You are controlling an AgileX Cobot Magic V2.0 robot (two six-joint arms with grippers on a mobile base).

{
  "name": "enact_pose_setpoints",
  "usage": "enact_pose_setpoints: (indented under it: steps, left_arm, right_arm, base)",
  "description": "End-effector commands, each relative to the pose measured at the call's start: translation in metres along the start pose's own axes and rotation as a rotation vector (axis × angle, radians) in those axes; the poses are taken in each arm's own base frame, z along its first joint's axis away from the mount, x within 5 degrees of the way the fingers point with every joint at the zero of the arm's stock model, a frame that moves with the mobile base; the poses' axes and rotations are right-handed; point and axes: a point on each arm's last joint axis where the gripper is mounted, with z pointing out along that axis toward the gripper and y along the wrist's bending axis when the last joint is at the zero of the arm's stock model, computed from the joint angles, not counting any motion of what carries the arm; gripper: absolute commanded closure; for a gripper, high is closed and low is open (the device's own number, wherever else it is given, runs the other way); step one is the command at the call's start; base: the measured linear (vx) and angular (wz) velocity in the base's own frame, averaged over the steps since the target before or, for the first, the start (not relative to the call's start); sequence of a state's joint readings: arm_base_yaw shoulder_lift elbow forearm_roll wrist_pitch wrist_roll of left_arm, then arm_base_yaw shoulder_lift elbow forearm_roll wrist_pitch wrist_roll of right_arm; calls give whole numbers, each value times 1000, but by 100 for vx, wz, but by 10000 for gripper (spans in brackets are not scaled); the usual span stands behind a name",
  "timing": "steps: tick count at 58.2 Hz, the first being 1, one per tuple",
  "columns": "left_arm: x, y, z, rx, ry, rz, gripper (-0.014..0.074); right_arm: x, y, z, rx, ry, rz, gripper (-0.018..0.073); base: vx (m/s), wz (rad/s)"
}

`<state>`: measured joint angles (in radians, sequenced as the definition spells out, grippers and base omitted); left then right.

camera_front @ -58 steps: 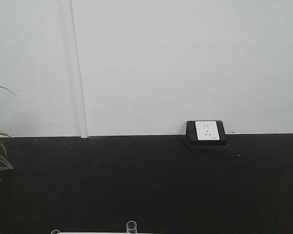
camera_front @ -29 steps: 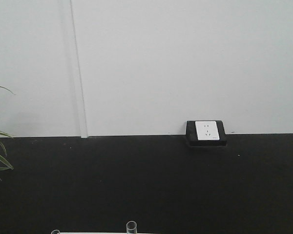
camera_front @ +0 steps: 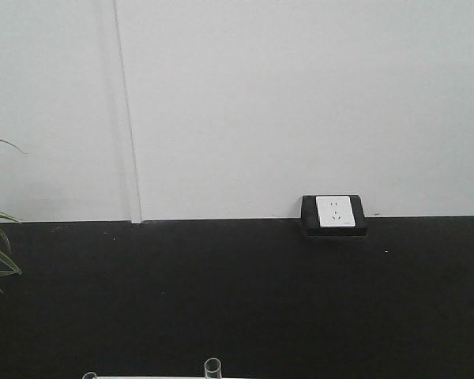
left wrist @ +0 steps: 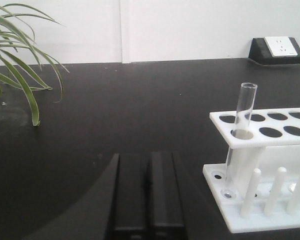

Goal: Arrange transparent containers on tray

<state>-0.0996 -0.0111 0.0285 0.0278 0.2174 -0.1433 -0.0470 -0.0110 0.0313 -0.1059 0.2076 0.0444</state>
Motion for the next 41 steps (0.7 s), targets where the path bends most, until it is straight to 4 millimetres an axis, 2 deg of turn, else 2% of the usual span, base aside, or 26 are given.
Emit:
enact_pose_setpoints:
  steps: [1,30,41]
  left_arm:
    - [1,0,1,10,-70,-6,572]
    - [0,0,1,12,-84,-6,573]
    - [-9,-1,0,25,-177,-5,573]
  right_arm:
    - [-5,0,0,-2,-79,-6,571]
    - [-18,1,-2,-10,-224,1,571]
    - [-23,1,-3,-10,-274,-23,571]
  base:
    - [0,0]
    - [0,0]
    - [0,0]
